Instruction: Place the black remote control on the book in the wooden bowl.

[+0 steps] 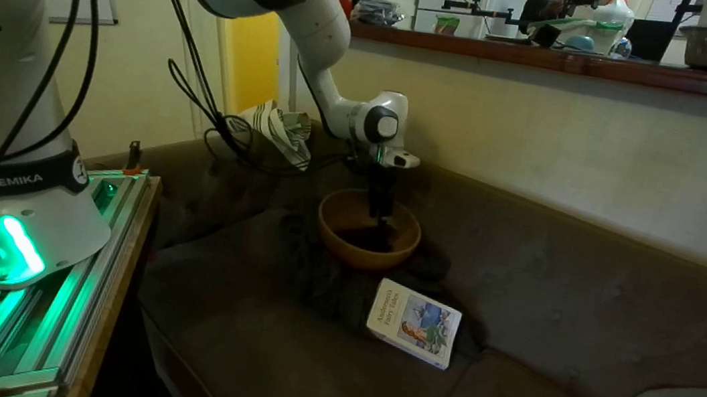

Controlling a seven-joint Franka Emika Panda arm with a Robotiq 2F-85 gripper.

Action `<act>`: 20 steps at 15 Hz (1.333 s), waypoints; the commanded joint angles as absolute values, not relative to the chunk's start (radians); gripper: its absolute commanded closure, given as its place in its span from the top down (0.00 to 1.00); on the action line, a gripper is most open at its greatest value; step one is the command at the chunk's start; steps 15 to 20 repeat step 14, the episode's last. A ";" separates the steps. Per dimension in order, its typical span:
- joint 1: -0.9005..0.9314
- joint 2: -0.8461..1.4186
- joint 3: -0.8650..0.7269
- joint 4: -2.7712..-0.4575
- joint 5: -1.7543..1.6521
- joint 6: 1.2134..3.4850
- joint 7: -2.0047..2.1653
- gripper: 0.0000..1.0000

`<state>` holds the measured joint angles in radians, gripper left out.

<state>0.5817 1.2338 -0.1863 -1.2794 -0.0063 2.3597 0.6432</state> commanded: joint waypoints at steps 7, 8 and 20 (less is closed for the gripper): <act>0.562 0.902 -0.190 -1.789 -0.031 2.649 0.752 1.00; 0.555 0.872 -0.192 -1.837 -0.028 2.668 0.750 1.00; 0.520 0.871 -0.185 -1.835 -0.033 2.647 0.746 1.00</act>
